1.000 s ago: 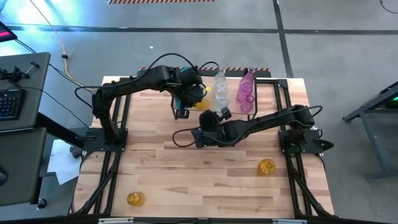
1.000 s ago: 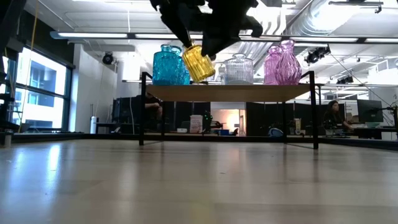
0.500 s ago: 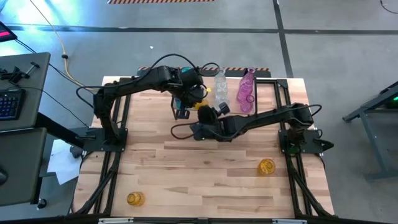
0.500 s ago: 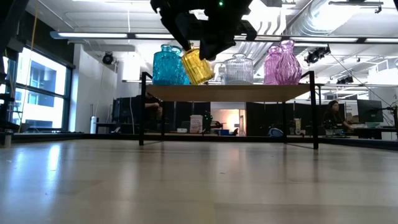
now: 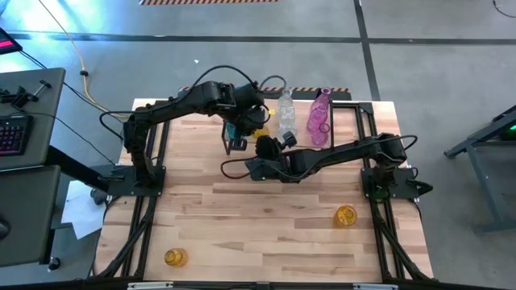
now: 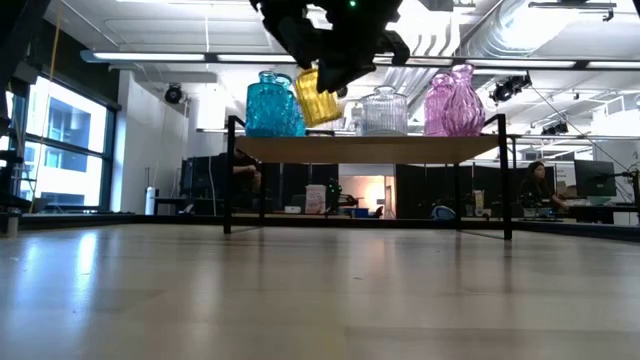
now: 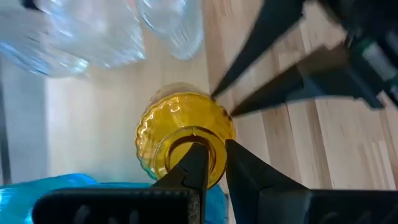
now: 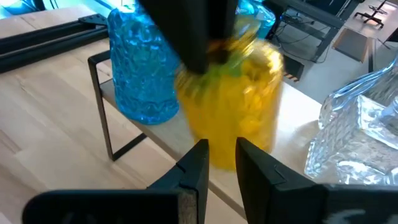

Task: Sort vases onto shelf
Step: Put the top left yellow vase on the shelf

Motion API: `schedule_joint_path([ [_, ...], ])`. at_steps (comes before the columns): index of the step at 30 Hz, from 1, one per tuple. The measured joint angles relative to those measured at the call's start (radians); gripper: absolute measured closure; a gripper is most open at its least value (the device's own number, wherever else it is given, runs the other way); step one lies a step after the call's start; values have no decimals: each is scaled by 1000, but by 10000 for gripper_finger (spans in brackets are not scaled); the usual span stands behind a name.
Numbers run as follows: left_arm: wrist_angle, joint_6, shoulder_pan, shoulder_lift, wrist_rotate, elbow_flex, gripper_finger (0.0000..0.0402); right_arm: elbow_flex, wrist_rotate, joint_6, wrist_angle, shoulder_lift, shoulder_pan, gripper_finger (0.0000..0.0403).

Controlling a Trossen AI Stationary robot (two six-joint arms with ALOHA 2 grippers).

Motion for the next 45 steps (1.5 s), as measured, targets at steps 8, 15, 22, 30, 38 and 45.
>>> schedule_joint_path([
  [8, 11, 0, 12, 7, 13, 24, 369, 0, -29, -20, 25, 0, 0, 346],
  [15, -16, -7, 8, 28, 17, 24, 369, 0, -34, -26, 25, 0, 1, 346],
  [22, -50, -6, 8, 42, 1, 24, 369, 0, -33, -51, 22, 0, 0, 346],
  [30, -47, 0, 9, 42, -2, 24, 369, 0, -33, -54, 21, 0, 0, 346],
  [38, -41, -4, 9, 42, -12, 24, 369, 0, -37, -60, 21, 0, 0, 346],
  [45, -40, -8, 9, 42, -30, 24, 367, 0, -39, -60, 21, 0, 0, 346],
])
